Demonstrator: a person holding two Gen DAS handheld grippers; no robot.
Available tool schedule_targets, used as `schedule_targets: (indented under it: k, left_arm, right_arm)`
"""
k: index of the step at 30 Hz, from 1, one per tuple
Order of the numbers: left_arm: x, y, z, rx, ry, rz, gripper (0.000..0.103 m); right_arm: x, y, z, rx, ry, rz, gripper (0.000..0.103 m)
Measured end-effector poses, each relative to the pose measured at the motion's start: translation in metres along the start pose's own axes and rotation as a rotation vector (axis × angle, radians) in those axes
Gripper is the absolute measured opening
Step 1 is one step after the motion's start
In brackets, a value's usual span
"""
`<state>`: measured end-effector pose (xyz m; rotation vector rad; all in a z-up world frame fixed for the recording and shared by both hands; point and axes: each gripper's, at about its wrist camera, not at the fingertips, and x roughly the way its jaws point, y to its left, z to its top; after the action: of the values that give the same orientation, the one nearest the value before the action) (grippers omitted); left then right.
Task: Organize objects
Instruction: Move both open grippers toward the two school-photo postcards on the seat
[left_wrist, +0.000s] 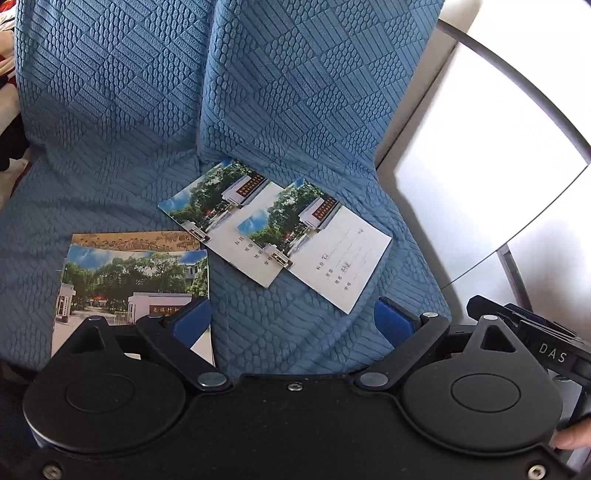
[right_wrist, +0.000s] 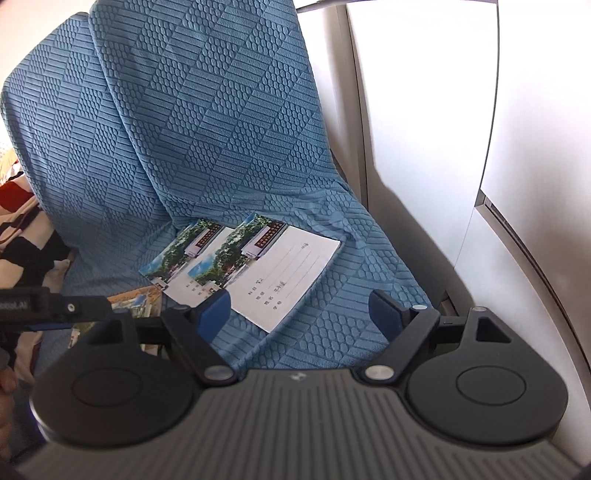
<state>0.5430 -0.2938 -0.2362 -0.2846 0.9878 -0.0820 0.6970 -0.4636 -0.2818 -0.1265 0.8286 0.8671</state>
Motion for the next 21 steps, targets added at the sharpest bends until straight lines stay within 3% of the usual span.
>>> schedule_targets:
  k: [5,21]
  left_arm:
    - [0.023,0.004,-0.001,-0.044,0.027,-0.029,0.095]
    - [0.132,0.016,0.025,-0.216,0.125,-0.249,0.088]
  right_arm:
    - [0.019,-0.007,0.001,0.009,0.019,0.004,0.083]
    - [0.111,-0.018,0.013,0.079,0.129,0.035,0.083]
